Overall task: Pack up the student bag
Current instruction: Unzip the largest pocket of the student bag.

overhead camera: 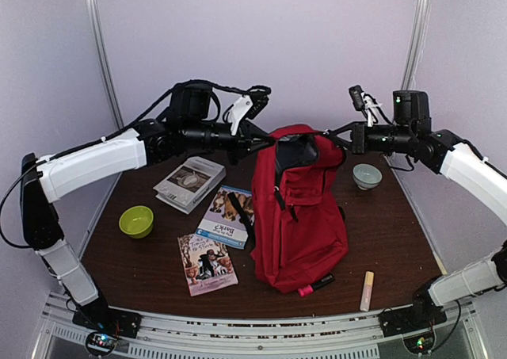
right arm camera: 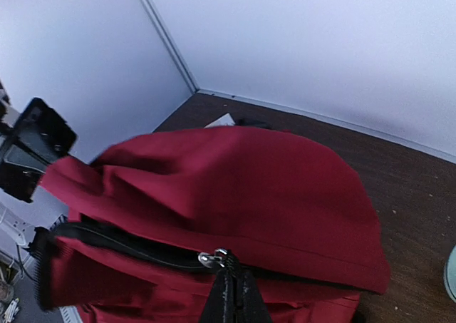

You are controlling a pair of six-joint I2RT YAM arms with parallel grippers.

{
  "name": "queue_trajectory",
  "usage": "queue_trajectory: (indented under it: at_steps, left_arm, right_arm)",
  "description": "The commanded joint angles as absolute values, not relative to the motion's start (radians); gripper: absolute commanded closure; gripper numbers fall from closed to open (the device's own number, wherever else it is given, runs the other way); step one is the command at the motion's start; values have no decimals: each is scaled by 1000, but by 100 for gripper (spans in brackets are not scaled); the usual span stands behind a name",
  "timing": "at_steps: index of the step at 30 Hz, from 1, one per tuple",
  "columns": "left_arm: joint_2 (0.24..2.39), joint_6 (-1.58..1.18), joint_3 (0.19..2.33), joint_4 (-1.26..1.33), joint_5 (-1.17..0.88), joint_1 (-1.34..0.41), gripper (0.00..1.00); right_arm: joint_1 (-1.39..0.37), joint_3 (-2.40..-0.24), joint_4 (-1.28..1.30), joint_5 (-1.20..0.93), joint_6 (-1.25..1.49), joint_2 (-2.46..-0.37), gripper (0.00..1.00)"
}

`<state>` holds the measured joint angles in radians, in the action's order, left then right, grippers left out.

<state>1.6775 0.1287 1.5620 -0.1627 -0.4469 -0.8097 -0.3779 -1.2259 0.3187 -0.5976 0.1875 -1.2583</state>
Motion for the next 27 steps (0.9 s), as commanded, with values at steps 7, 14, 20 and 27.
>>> queue_trajectory:
  at_steps: [7, 14, 20, 27]
  left_arm:
    - [1516, 213, 1565, -76, -371, -802, 100]
    - [1447, 186, 1542, 25, -322, -802, 100]
    - [1448, 139, 1547, 71, -372, -802, 100]
    - [1416, 125, 1506, 92, -420, -802, 100]
  right_arm:
    - [-163, -1097, 261, -594, 226, -1211, 100]
    - [-144, -1006, 177, -665, 274, -1256, 100]
    - [-144, -920, 58, -694, 349, -1302, 100]
    - [-144, -934, 90, -687, 317, -1298, 100]
